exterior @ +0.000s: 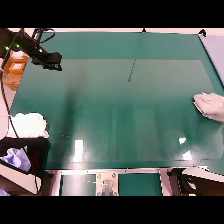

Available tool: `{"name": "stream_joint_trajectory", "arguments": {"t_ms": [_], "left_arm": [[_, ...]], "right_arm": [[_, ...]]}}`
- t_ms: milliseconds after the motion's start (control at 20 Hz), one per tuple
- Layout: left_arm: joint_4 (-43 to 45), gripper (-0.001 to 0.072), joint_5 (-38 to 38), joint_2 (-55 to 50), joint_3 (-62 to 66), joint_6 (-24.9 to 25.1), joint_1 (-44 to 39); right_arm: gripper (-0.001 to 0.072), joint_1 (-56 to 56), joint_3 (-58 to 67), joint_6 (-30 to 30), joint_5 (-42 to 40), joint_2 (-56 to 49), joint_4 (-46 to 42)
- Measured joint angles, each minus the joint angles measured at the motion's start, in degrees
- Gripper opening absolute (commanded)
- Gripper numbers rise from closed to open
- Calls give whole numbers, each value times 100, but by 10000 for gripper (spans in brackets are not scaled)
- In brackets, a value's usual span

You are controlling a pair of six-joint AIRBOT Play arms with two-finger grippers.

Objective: Fold the shirts.

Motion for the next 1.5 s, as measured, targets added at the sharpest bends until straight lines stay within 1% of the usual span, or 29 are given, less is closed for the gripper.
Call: {"name": "stream_joint_trajectory", "arguments": {"t_ms": [200, 350, 400, 450, 500, 550, 700, 750, 800, 850, 900, 950, 1100, 1250, 1350, 1500], "left_arm": [[-20, 24, 33, 0, 0, -15, 0], [-28, 24, 28, 0, 0, -15, 0], [-33, 24, 20, 0, 0, -13, 0], [-35, 24, -2, 0, 0, -13, 0], [-39, 24, -7, 0, 0, -13, 0], [-42, 24, -20, 0, 0, -13, 0], [-44, 24, -35, 0, 0, -11, 0], [-44, 24, -35, 0, 0, -11, 0], [-44, 24, -35, 0, 0, -9, 0], [-44, 23, -26, 0, 0, -9, 0], [-46, 23, -17, 0, 0, -9, 0], [-44, 23, -17, 7, 0, -20, 0], [-59, 23, -79, 94, -22, -155, -2], [-63, 22, -188, 428, -387, -284, -59], [-72, 23, -109, 885, -1016, -363, -168], [-81, 23, 223, 1875, -2474, -503, -411]], "right_arm": [[8, -739, -1224, 42, -402, 304, -422], [11, -973, -1812, -13, -605, 385, -732], [89, -1016, -1923, -26, -623, 402, -905], [353, -1043, -1998, -35, -625, 411, -1056], [595, -1067, -2055, -44, -625, 420, -1182], [599, -1082, -2090, -59, -623, 424, -1281], [593, -1108, -2017, -59, -350, 431, -1445], [505, -1110, -1908, -48, -208, 431, -1486], [278, -1110, -1744, -4, -15, 431, -1508], [98, -1080, -1574, 35, 175, 437, -1488], [65, -992, -1381, 59, 339, 457, -1353], [11, -846, -1193, 55, 433, 490, -1110], [10, -83, -800, -74, 334, 645, -310], [10, 1108, -671, -308, -50, 813, 291], [10, 2068, -787, -472, -229, 957, 498], [10, 3405, -1344, -592, -402, 1250, 577]]}}
